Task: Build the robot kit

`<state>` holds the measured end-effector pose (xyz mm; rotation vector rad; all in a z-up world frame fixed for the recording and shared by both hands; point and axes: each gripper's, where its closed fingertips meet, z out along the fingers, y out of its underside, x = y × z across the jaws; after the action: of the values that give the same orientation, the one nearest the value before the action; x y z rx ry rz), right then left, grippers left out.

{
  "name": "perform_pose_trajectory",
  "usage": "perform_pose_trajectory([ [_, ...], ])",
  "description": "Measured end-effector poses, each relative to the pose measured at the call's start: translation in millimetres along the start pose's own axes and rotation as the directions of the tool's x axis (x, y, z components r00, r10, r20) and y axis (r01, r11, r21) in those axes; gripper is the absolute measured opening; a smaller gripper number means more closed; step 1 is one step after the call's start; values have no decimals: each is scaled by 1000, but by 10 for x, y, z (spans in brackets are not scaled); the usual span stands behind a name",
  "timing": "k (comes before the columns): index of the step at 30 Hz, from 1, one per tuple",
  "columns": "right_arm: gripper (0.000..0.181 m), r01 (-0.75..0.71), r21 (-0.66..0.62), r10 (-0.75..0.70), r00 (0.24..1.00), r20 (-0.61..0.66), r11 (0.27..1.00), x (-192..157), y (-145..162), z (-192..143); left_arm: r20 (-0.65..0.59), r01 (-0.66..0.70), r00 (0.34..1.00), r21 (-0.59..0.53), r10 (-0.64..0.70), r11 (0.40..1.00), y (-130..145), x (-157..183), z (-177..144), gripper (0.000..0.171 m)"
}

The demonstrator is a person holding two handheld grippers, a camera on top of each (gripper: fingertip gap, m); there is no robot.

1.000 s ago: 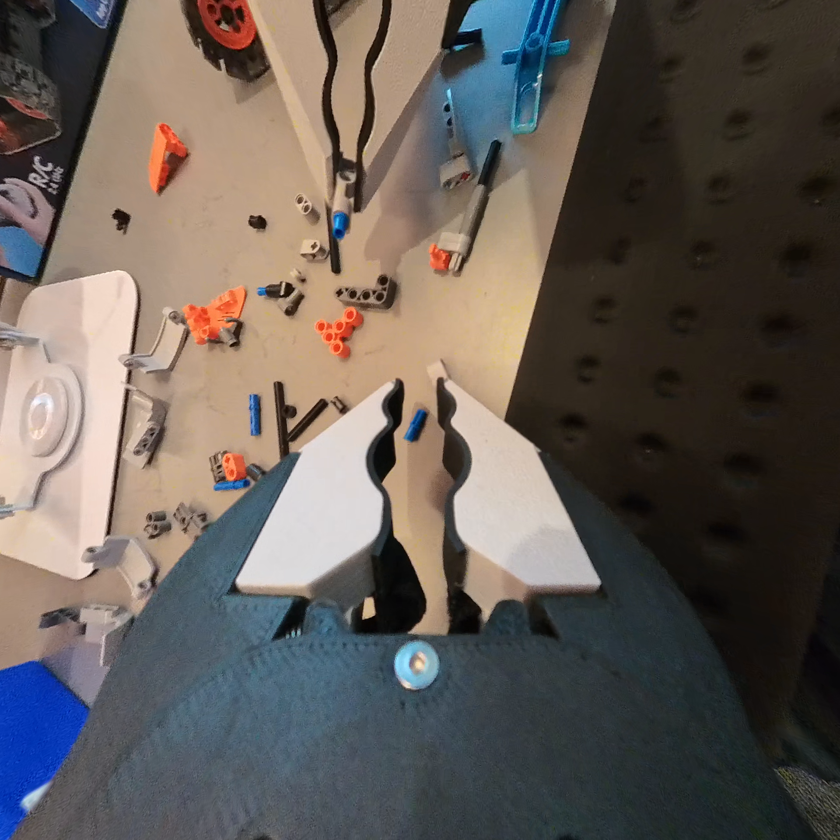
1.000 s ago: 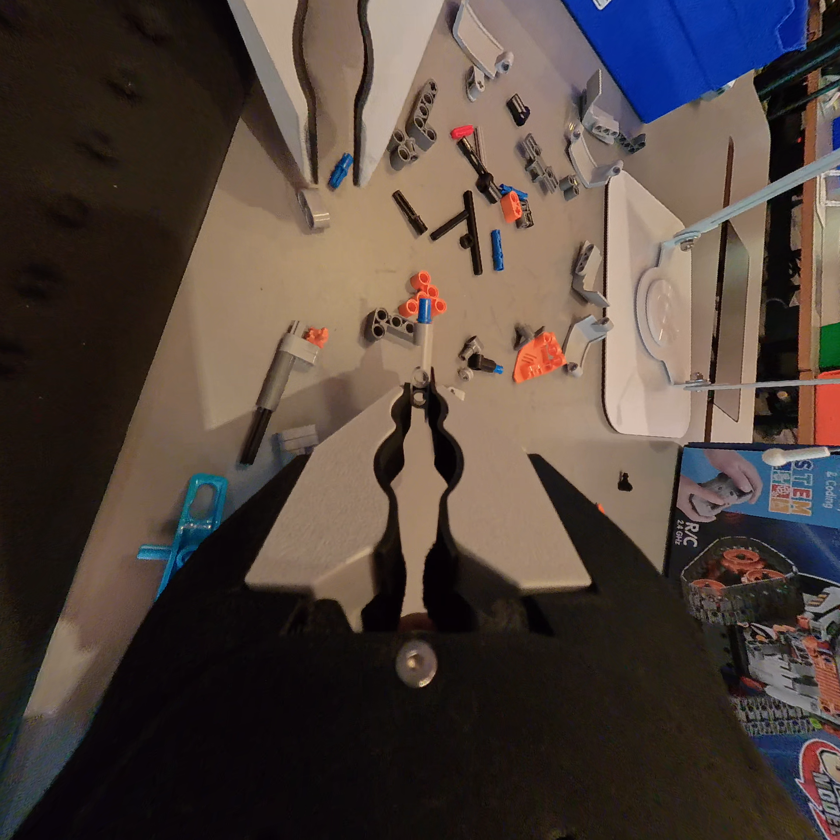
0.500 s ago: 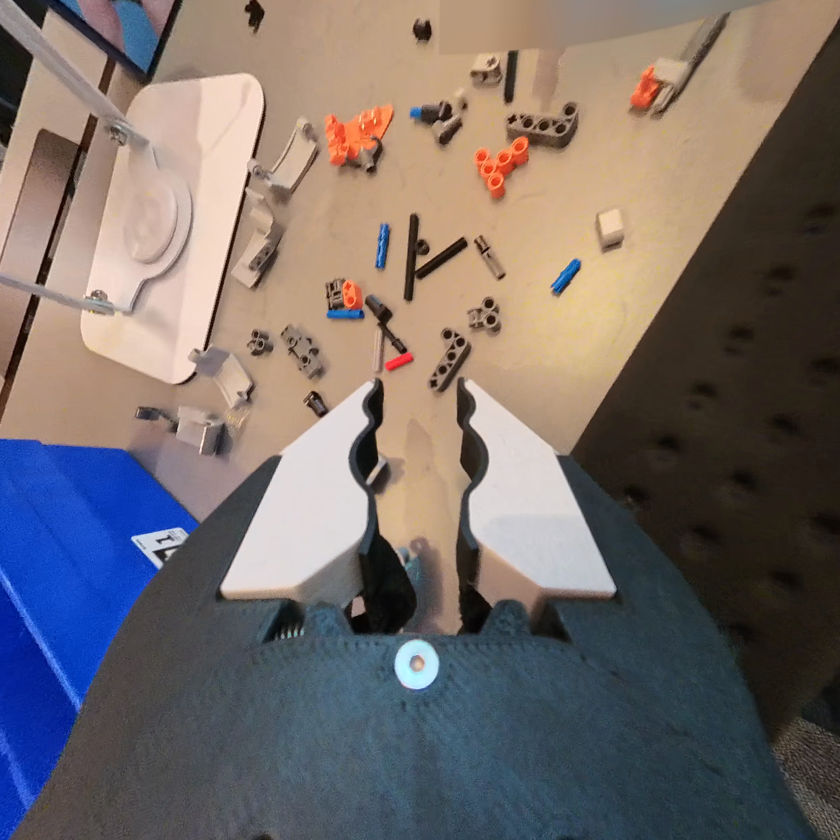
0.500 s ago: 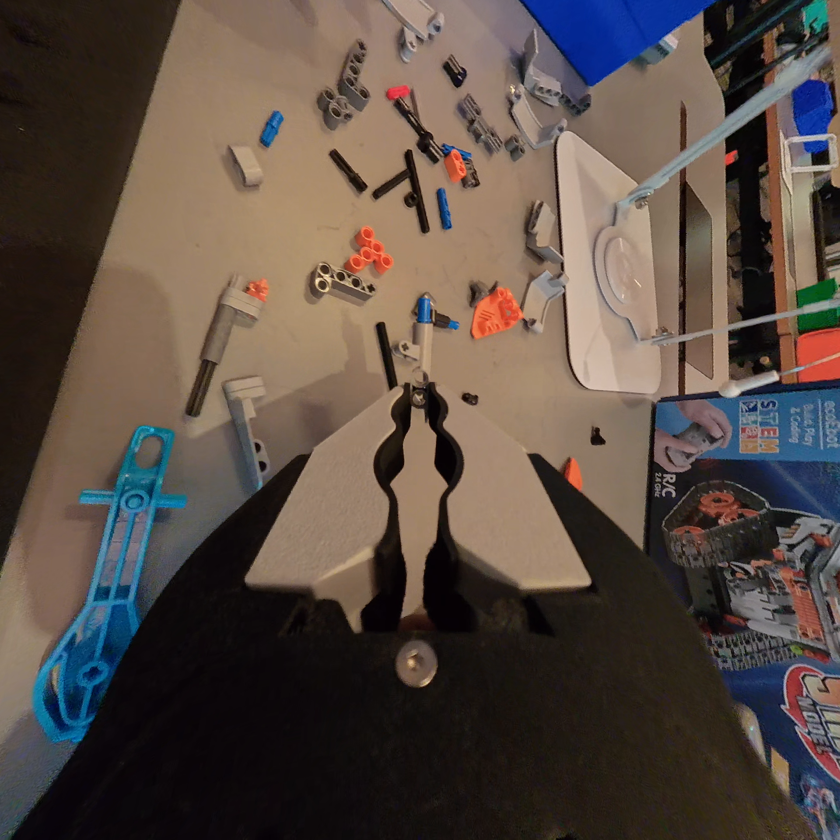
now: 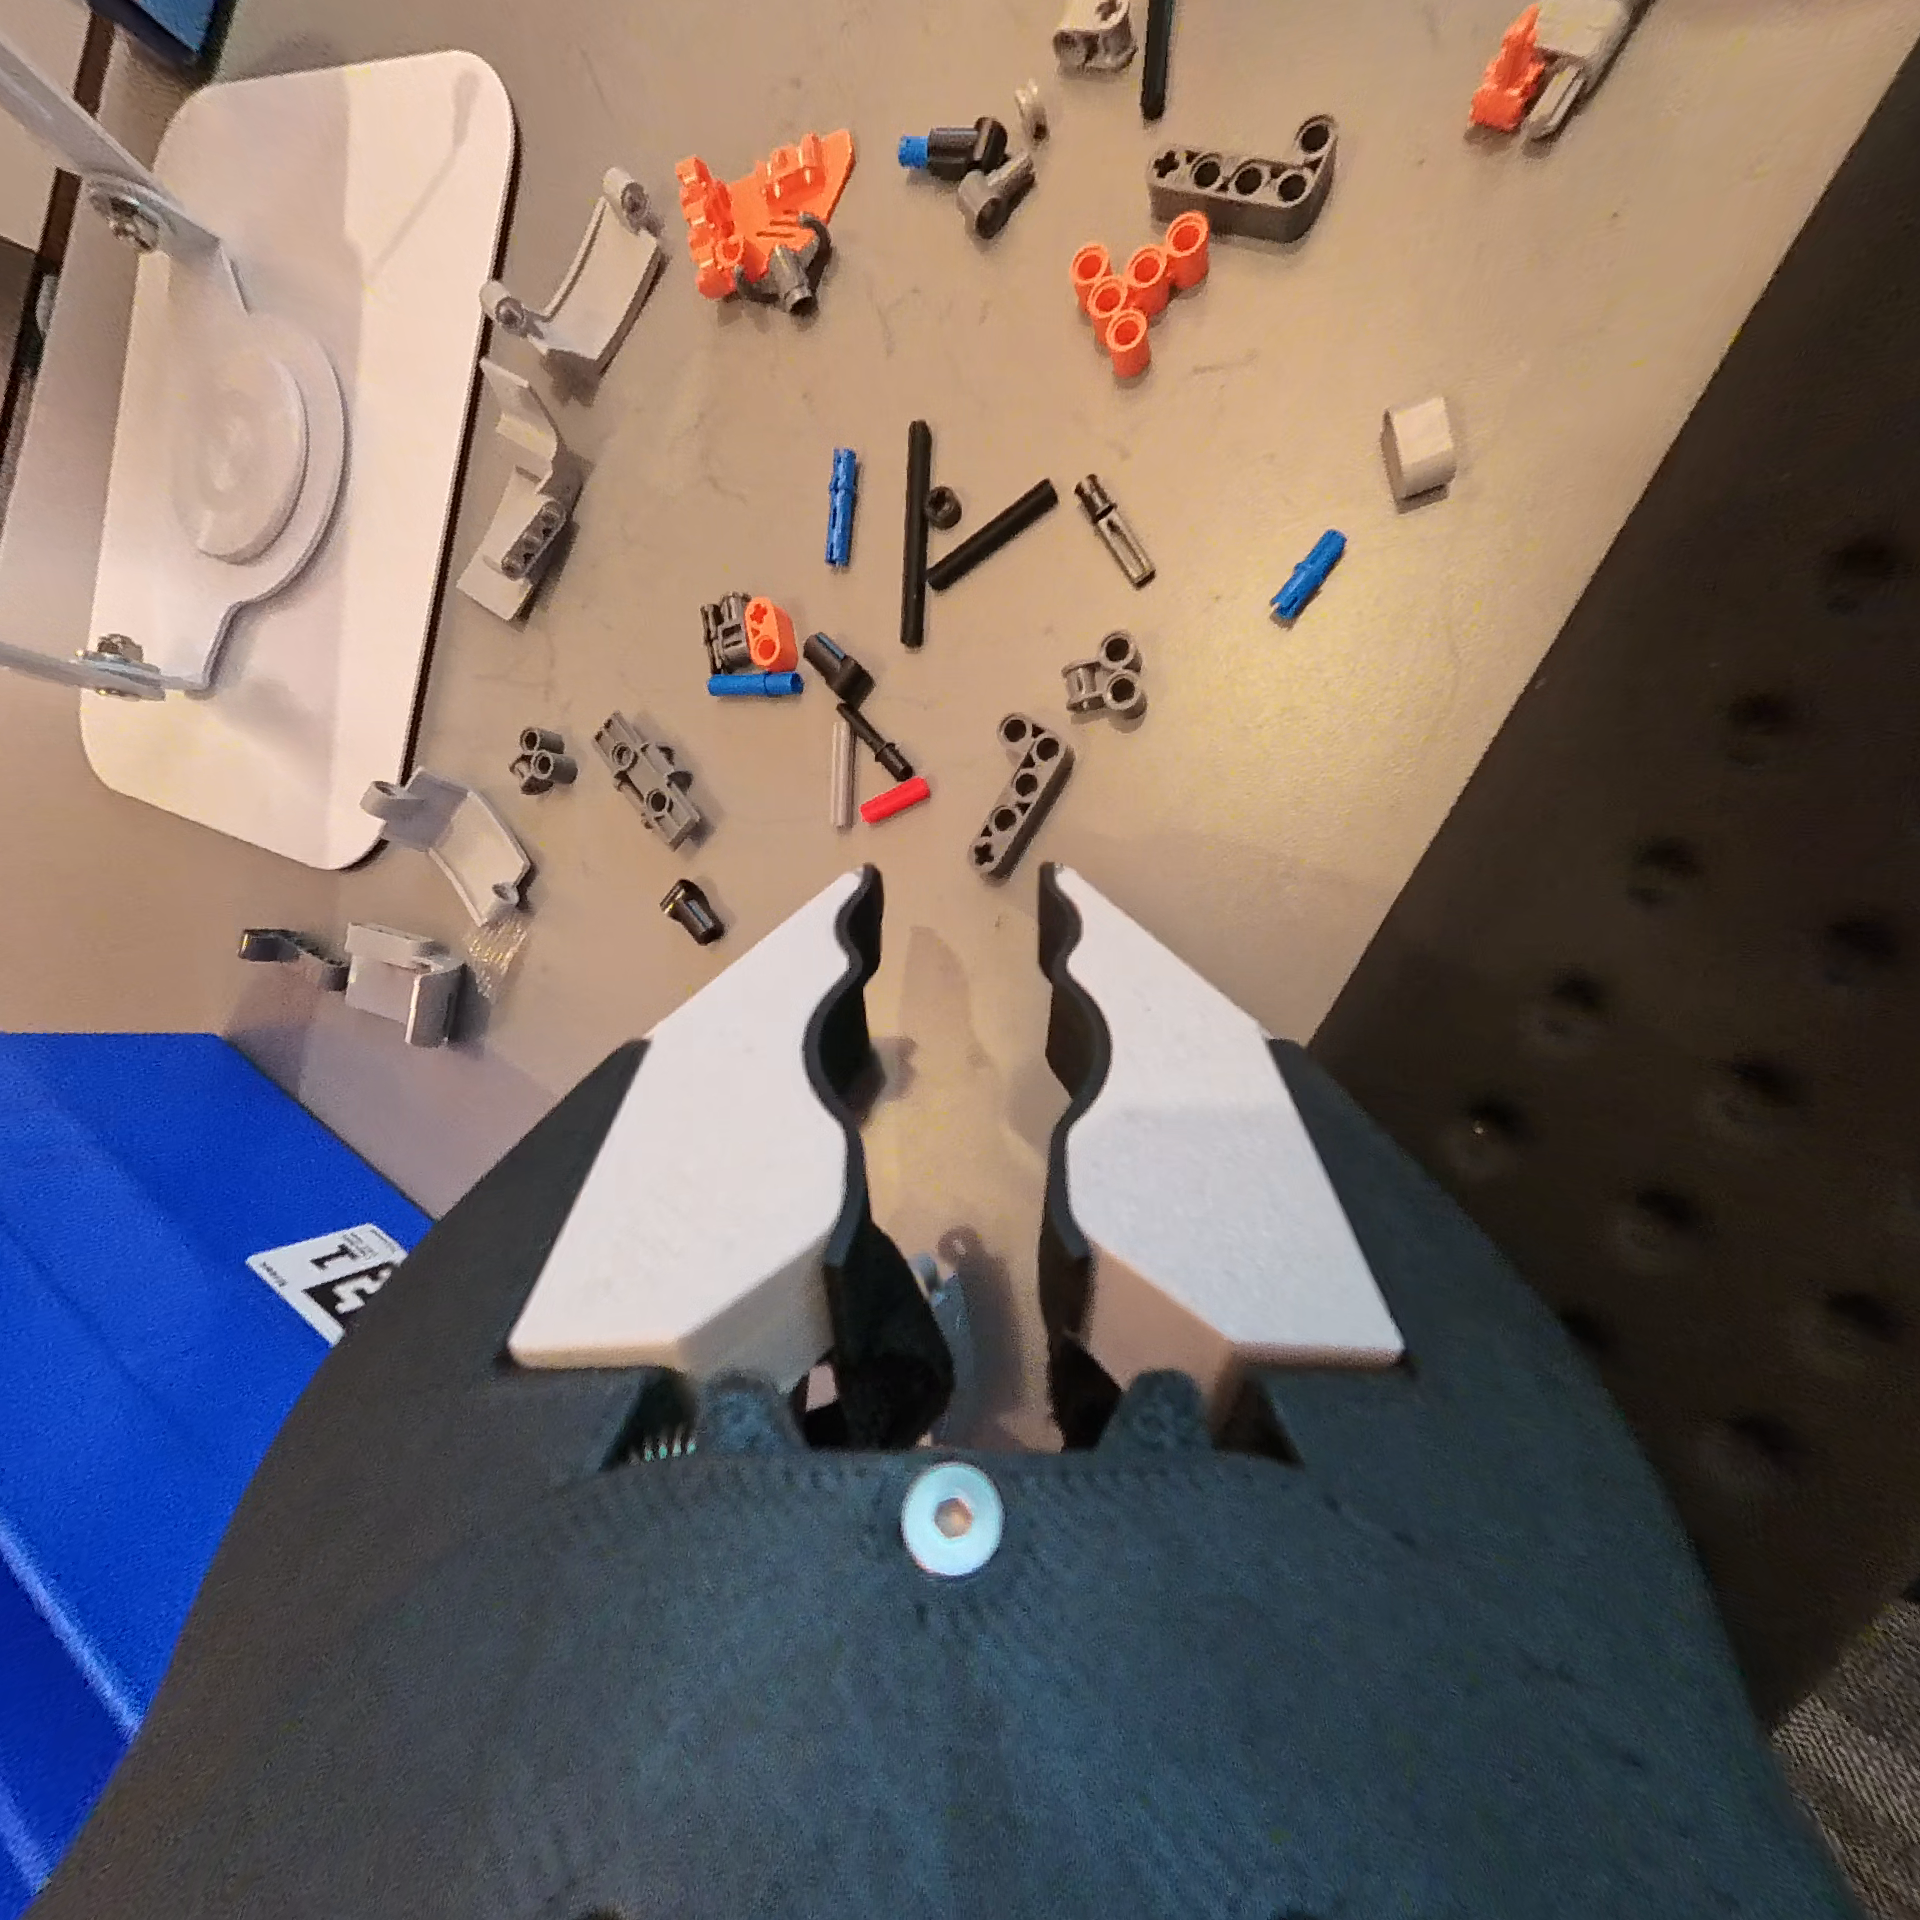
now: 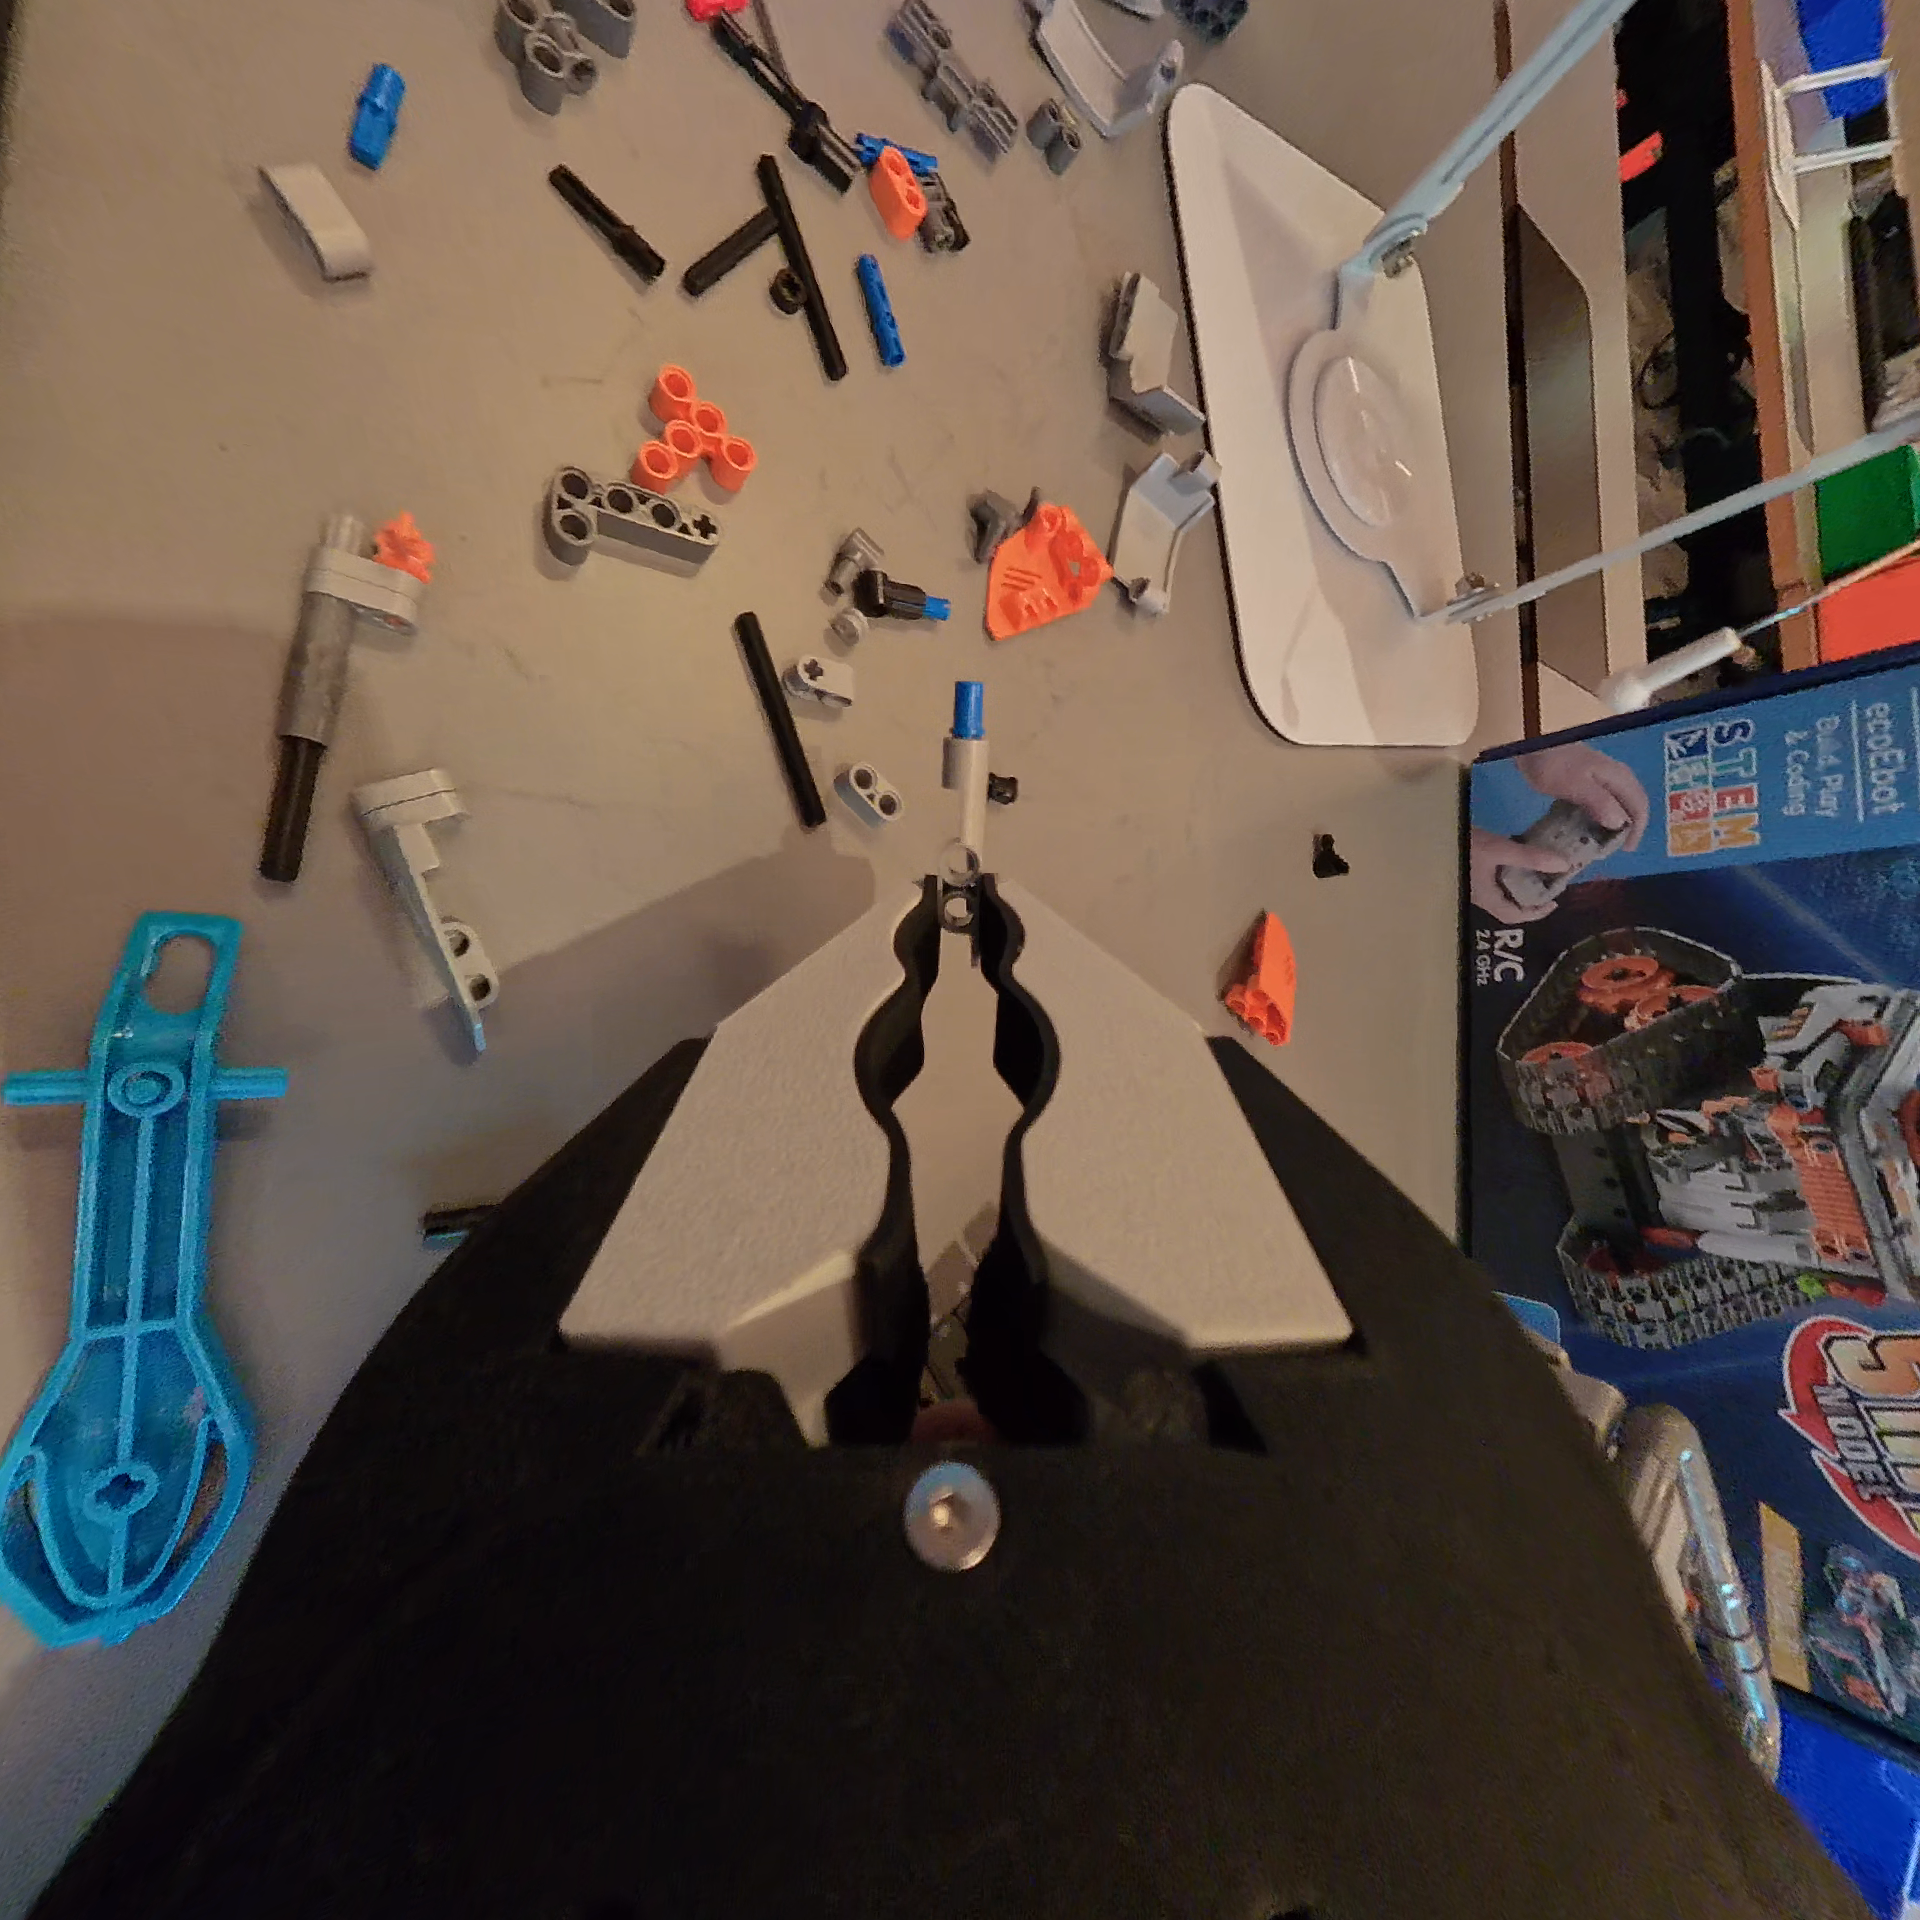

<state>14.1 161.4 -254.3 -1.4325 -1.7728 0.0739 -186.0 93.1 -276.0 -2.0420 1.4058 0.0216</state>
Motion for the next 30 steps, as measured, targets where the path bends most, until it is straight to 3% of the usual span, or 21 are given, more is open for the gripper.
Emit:
perform_pose_trajectory([
  [6,4,-1,-3,1,1000,-9,1000,25,8,-22,-19,-17,1000,56,18,998,-164,44,6,26],
  [14,4,2,0,-2,1000,0,1000,5,12,-13,-54,-153,984,227,170,962,-1008,154,297,25],
  [18,4,5,-2,-5,1000,5,1000,-7,28,-5,-93,-228,962,247,258,942,-1302,165,591,25],
  [22,4,0,2,0,1000,11,1000,-12,37,-6,-205,-205,943,258,261,944,-1405,233,804,24],
  [30,4,-14,6,14,1000,23,1000,-15,62,12,-274,-168,932,253,237,953,-1380,262,958,14],
])
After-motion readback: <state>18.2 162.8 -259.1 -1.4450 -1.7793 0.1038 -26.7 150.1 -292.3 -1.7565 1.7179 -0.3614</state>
